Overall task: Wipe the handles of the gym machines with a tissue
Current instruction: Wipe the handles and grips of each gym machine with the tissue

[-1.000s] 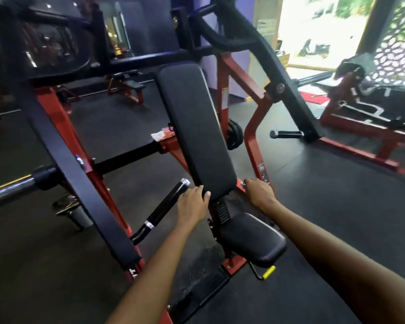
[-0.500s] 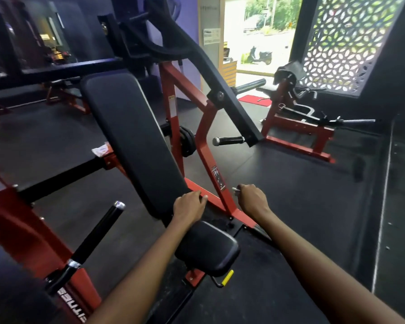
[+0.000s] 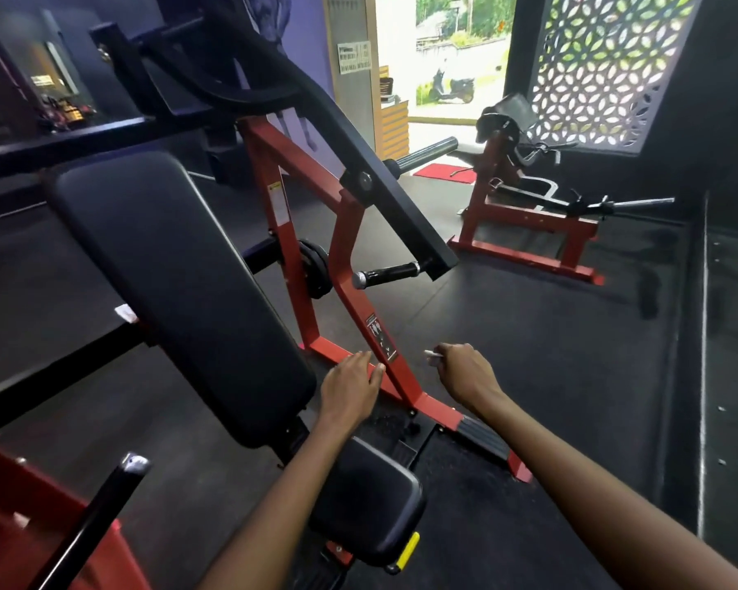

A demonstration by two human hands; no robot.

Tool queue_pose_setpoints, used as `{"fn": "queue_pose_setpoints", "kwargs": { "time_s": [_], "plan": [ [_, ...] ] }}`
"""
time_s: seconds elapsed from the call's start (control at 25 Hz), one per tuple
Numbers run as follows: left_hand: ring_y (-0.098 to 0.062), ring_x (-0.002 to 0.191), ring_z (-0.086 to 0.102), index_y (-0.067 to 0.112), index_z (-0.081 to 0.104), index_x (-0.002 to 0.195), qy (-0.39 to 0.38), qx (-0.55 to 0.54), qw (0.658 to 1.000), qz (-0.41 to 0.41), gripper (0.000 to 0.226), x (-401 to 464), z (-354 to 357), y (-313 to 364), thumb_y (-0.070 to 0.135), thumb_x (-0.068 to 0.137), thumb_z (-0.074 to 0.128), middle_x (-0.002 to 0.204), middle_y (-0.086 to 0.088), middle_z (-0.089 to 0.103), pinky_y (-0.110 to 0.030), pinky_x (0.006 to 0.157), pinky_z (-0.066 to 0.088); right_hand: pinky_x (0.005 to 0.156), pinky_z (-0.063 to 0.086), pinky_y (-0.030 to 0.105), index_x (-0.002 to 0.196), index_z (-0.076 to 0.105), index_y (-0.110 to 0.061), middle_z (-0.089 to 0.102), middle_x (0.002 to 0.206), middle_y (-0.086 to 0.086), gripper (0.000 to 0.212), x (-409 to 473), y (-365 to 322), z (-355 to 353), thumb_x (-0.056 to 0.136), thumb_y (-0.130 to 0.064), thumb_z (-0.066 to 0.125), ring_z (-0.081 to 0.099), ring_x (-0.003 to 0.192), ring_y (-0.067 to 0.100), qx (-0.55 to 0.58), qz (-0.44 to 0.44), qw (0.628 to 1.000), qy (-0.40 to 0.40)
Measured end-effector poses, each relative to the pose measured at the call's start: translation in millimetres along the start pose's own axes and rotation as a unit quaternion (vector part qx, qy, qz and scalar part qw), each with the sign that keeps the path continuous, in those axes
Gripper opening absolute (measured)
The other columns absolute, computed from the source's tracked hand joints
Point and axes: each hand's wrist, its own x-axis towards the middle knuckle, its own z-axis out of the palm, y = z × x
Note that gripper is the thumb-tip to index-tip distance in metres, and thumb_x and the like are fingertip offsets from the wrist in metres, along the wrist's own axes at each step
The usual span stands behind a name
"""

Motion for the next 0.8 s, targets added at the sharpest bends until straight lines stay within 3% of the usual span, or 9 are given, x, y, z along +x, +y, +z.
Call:
{"fn": "queue_pose_setpoints", "kwargs": {
  "time_s": [0.24, 0.4, 0.52, 0.8],
  "plan": [
    [-0.020, 0.143, 0.032, 0.014, 0.039, 0.147, 0.026, 0.012, 0.999, 0.036, 0.051, 118.8, -6.3, -37.4, 0.041, 0.103, 0.036, 0.152, -0.006, 0.039, -0.038, 0.116, 0.027, 0.069, 0.049, 0.036, 0.102, 0.067, -0.008, 0.069, 0.097, 0.015, 0.026, 94.7, 17.2, 14.6, 0.095, -0.019, 0.045, 0.063, 0.089, 0.035, 0.022, 0.035, 0.999, 0.024],
    [-0.020, 0.142, 0.033, 0.014, 0.039, 0.147, 0.025, 0.029, 0.995, 0.096, 0.049, 232.4, -20.7, -67.6, 0.036, 0.103, 0.038, 0.152, -0.007, 0.040, -0.037, 0.116, 0.027, 0.063, 0.044, 0.033, 0.091, 0.066, -0.009, 0.068, 0.092, 0.015, 0.026, 168.4, 21.4, 31.4, 0.094, -0.027, 0.047, 0.062, 0.088, 0.037, 0.049, 0.090, 0.994, 0.029],
    [-0.020, 0.143, 0.031, 0.013, 0.039, 0.147, 0.050, 0.030, 0.988, 0.144, 0.048, 316.3, -31.5, -71.4, 0.031, 0.103, 0.041, 0.152, -0.007, 0.039, -0.034, 0.116, 0.024, 0.060, 0.039, 0.032, 0.085, 0.064, -0.007, 0.068, 0.090, 0.018, 0.024, 215.1, 24.8, 37.1, 0.093, -0.022, 0.046, 0.061, 0.087, 0.039, 0.072, 0.121, 0.989, 0.044],
    [-0.023, 0.144, 0.028, 0.010, 0.041, 0.145, 0.053, 0.100, 0.956, 0.270, 0.049, 472.9, -2.4, -49.3, 0.028, 0.100, 0.047, 0.154, -0.010, 0.035, -0.039, 0.118, 0.023, 0.068, 0.051, 0.035, 0.092, 0.070, -0.009, 0.071, 0.090, 0.012, 0.021, 314.1, 45.9, 62.3, 0.084, -0.010, 0.051, 0.066, 0.084, 0.030, 0.142, 0.160, 0.974, 0.070]
  ]
}}
